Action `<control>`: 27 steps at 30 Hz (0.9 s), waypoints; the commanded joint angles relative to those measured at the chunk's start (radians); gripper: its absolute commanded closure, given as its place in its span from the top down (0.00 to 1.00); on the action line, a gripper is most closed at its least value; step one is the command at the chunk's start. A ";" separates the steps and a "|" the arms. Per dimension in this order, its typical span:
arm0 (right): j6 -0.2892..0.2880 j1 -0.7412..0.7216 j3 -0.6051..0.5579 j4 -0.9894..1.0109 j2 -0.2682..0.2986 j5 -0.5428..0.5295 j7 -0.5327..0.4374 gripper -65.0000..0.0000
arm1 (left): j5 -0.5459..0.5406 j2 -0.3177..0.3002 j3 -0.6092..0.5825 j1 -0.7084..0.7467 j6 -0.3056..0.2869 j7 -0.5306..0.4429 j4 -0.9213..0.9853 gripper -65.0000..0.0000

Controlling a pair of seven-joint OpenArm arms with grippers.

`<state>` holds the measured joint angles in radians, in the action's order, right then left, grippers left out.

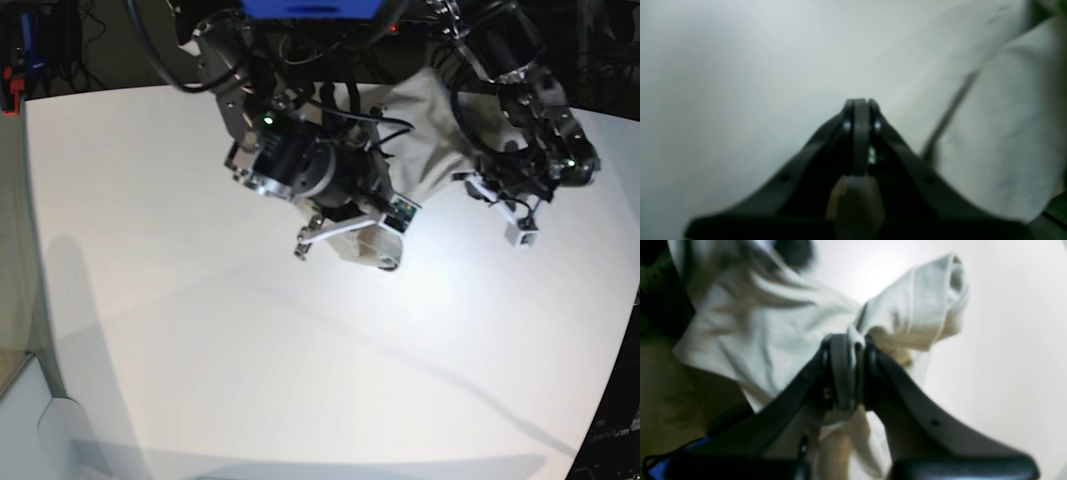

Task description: Layout the t-shirt on the table in an organized manner, then fold the t-shirt properly

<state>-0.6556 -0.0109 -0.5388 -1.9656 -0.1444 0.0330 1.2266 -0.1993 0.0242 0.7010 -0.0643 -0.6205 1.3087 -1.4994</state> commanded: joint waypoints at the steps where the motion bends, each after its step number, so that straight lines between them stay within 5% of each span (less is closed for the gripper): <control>1: 0.021 -0.014 -0.002 -0.015 -0.013 -0.012 -0.023 0.00 | 0.013 -0.025 0.015 -0.015 0.006 0.042 -0.037 0.00; 10: 0.021 -0.030 -0.007 -0.015 -0.013 -0.012 -0.023 0.00 | 0.005 -0.082 0.095 0.071 0.003 0.088 -0.205 0.00; 18: 0.021 -0.041 -0.007 -0.013 -0.013 -0.012 -0.023 0.00 | -0.311 -0.076 0.053 0.186 0.015 0.088 -0.215 0.00; 27: 0.021 -0.050 -0.007 -0.013 -0.013 -0.012 -0.023 0.00 | -0.408 -0.074 -0.097 0.257 0.017 0.088 -0.209 0.00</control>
<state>-0.6556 -0.0410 -0.5426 -1.9648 -0.1444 0.0330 1.2274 -0.5873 -0.0467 0.6033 0.2016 -0.6056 1.4036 -1.6936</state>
